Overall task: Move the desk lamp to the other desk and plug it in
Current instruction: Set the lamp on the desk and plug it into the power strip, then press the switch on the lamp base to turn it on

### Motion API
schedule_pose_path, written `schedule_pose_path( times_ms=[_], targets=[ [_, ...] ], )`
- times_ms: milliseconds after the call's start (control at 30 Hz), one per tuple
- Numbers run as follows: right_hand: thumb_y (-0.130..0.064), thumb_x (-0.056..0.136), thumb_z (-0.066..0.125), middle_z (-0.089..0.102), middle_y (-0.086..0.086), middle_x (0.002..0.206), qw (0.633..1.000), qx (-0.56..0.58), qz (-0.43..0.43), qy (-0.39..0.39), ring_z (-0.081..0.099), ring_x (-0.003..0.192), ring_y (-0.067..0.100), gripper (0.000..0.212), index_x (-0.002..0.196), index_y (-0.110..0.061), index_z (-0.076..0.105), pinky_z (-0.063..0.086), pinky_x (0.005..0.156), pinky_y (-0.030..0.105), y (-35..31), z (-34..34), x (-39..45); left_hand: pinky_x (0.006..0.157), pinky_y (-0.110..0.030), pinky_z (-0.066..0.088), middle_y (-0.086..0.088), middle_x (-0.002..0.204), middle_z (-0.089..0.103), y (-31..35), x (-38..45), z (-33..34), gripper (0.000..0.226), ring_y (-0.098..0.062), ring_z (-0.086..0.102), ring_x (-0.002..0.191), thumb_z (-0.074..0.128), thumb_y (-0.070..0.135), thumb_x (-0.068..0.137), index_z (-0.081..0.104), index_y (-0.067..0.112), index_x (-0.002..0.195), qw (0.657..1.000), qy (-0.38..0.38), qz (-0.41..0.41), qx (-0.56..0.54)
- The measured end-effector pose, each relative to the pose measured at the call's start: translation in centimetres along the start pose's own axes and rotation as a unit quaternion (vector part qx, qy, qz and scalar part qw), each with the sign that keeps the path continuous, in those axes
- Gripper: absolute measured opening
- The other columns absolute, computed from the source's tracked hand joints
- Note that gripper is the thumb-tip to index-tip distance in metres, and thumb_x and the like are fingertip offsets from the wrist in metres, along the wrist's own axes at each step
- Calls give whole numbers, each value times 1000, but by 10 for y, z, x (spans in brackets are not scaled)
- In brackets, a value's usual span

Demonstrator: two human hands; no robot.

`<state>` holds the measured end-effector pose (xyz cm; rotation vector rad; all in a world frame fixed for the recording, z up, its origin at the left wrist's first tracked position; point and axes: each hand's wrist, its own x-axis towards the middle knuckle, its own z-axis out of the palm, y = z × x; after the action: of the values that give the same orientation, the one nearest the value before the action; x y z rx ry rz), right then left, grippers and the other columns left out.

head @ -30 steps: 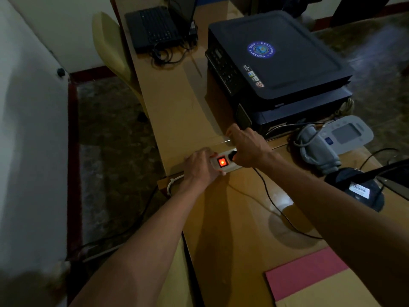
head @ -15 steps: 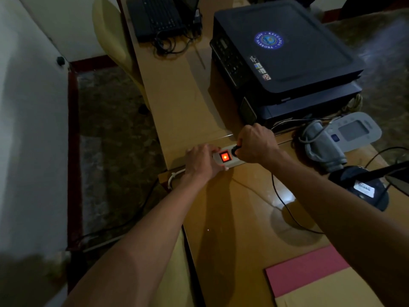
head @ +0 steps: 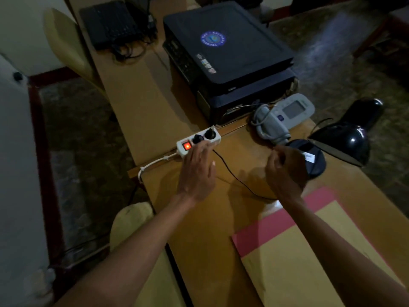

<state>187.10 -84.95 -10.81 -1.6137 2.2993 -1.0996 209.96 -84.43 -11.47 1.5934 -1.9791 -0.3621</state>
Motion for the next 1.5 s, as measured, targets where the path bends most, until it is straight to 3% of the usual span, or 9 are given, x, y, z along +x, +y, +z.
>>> schedule_pose_path(
  times_ms=[133,233,333,500,800,1167,1500],
  targets=[
    [-21,93,58,55,22,126,989,-125,67,-39,52,113,42,37,128,-7,59,45,85,43,57,-25,-10,111,-43,36,-13,151,32,23,-46,23,58,-29,37,136,53,40,96,36,11,143,990,-130,-62,11],
    [-29,97,50,48,23,140,984,-139,72,-83,48,120,45,48,139,-5,51,43,89,45,77,-30,-10,123,-46,15,-11,166,4,17,-74,35,76,-29,9,152,39,51,100,10,12,158,965,-237,-92,59],
    [-38,104,42,38,15,158,968,-188,51,-159,39,134,44,57,154,-10,37,41,100,49,90,-30,-7,125,-48,-4,-6,167,-17,8,-88,40,78,-26,-16,153,25,58,102,-9,16,159,940,-306,-78,129],
    [-46,105,35,24,7,168,944,-234,49,-228,31,142,41,66,160,-12,23,39,103,52,100,-27,-5,123,-50,-10,-5,163,-27,5,-96,47,77,-26,-24,151,17,60,102,-17,17,156,931,-320,-69,163],
    [-42,100,39,28,6,166,933,-274,52,-226,42,134,39,68,158,-8,30,35,106,50,91,-27,-9,121,-51,-16,-6,161,-32,4,-97,58,76,-27,-30,148,13,58,102,-24,16,154,925,-323,-80,184],
    [-45,104,32,17,3,170,927,-269,49,-258,39,138,41,68,161,-10,21,36,109,54,86,-39,-12,121,-52,-16,-8,158,-36,4,-96,58,76,-28,-33,146,9,60,101,-30,17,149,917,-342,-81,191],
    [-47,102,35,19,6,170,929,-268,48,-251,40,136,40,71,160,-8,23,36,107,53,85,-36,-12,118,-50,-19,-9,157,-37,3,-96,58,75,-28,-33,145,7,61,100,-34,18,146,915,-340,-78,201]
  ],
)
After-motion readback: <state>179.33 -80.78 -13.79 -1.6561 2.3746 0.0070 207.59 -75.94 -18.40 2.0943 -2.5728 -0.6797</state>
